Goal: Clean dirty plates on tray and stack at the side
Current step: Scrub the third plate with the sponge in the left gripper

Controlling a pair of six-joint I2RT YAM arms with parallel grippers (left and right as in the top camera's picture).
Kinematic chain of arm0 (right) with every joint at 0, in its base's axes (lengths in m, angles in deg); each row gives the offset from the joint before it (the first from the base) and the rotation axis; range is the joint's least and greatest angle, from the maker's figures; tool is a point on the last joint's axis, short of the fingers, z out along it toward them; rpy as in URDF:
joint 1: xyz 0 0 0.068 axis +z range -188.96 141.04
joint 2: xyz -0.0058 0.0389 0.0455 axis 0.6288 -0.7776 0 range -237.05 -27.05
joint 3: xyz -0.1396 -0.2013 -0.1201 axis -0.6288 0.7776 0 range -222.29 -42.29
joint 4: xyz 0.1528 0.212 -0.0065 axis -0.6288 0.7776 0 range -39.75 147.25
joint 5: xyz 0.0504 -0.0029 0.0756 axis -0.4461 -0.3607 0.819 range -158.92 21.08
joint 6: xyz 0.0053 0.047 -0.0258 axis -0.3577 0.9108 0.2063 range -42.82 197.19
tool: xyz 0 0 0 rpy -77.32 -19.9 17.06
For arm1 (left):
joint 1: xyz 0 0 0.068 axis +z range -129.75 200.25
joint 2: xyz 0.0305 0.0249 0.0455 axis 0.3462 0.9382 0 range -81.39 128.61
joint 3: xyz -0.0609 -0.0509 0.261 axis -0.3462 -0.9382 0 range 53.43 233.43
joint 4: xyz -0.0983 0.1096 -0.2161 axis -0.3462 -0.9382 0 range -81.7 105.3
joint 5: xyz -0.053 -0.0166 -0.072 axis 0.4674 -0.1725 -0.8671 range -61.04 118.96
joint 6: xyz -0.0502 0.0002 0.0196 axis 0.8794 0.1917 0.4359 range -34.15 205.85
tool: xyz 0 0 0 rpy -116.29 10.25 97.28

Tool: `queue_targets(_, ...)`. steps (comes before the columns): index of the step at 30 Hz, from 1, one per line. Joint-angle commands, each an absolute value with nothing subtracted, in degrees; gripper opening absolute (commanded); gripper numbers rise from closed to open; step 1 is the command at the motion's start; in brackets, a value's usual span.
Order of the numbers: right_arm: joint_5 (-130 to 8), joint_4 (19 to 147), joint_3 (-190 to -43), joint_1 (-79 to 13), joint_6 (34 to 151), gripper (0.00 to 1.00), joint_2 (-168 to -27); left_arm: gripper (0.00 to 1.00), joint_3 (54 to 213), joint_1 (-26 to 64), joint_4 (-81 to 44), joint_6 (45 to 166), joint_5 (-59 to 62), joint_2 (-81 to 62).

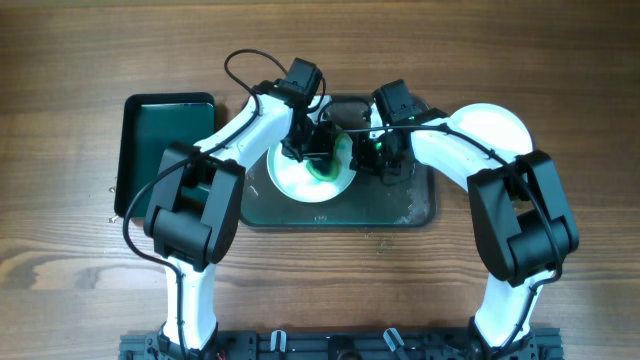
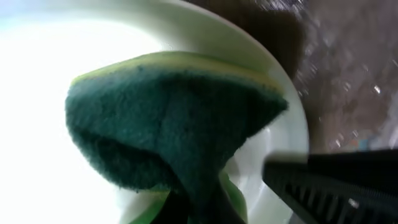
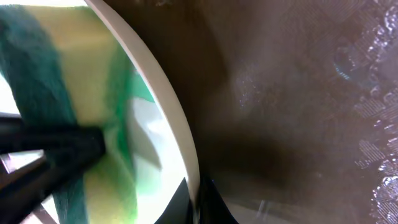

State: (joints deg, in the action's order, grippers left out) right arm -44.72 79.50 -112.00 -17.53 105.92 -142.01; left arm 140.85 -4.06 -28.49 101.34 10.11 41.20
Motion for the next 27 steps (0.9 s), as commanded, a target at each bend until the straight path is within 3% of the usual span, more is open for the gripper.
queue_targets(1,-46.1,80.1,-110.0,-17.1,105.8,0.04,-144.3,0.04,140.4,-2.4,-28.6,111.9,38.3,42.4)
queue_targets(4,-46.1,80.2,-110.0,-17.1,105.8,0.04,-144.3,0.04,140.9,-1.2,-35.0,119.0,53.7,42.3)
queue_targets(8,-46.1,80.1,-110.0,-17.1,105.8,0.04,-144.3,0.04,140.9,-1.7,-42.0,118.8,49.1,42.3)
queue_targets(10,-46.1,80.1,-110.0,-17.1,105.8,0.04,-144.3,0.04,140.9,-2.5,-43.6,111.2,37.0,42.3)
queue_targets(14,-46.1,80.1,-110.0,-17.1,105.8,0.04,-144.3,0.04,140.9,-4.2,-44.5,90.0,-1.3,42.3)
queue_targets(16,-46.1,80.1,-110.0,-17.1,105.8,0.04,-144.3,0.04,140.9,-4.6,-42.6,87.6,-8.6,42.3)
queue_targets(21,-46.1,80.1,-110.0,-17.1,105.8,0.04,-144.3,0.04,140.9,-4.1,-34.7,91.5,-3.7,42.3)
queue_targets(27,-46.1,80.2,-110.0,-17.1,105.8,0.04,-144.3,0.04,140.9,-1.9,-29.0,108.1,28.9,42.3)
